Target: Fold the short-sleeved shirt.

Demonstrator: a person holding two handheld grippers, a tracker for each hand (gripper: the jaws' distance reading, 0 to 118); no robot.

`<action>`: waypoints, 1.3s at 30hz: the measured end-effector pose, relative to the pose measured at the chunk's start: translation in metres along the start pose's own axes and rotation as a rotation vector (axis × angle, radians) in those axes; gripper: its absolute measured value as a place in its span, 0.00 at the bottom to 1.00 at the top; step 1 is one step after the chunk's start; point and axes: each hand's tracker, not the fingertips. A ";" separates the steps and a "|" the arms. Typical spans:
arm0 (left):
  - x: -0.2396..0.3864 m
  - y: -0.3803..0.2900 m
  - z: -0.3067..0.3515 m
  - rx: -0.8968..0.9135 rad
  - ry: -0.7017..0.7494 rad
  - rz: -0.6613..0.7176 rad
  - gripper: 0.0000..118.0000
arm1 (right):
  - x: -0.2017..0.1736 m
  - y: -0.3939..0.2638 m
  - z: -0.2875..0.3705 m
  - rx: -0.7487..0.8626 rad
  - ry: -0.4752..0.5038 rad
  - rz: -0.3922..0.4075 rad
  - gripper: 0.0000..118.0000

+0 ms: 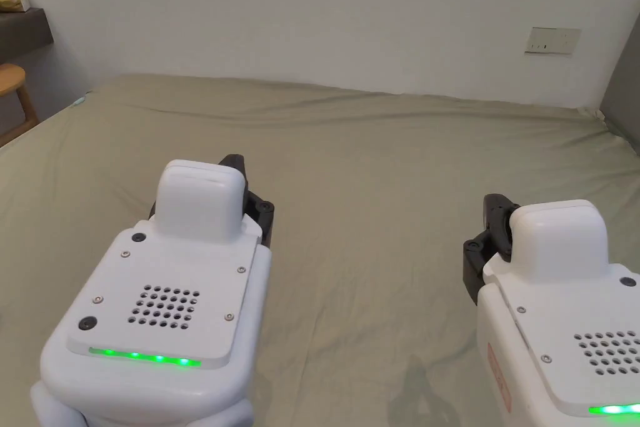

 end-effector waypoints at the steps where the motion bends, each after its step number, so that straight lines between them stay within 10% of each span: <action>1: 0.001 0.000 0.000 0.002 -0.004 0.000 0.00 | 0.001 -0.001 -0.001 -0.001 0.007 0.001 0.07; 4: 0.002 0.002 -0.002 -0.007 -0.039 -0.006 0.05 | 0.005 -0.002 -0.004 -0.001 0.054 0.003 0.88; 5: 0.002 0.004 -0.003 -0.009 -0.037 -0.009 0.30 | 0.007 -0.002 -0.005 0.001 0.046 -0.002 1.00; 8: -0.002 0.006 -0.011 -0.097 -0.056 0.060 1.00 | 0.006 0.006 0.001 0.012 0.034 -0.020 1.00; 17: 0.006 0.000 0.000 -0.049 -0.032 0.006 1.00 | 0.004 0.045 0.000 -0.237 -0.038 -0.220 1.00; 25: 0.000 0.011 0.003 -0.031 -0.039 0.016 1.00 | -0.003 0.057 -0.012 -0.345 -0.143 -0.113 1.00; 39: -0.008 0.012 0.004 -0.044 -0.033 0.033 1.00 | 0.002 0.052 -0.015 -0.366 -0.093 -0.171 1.00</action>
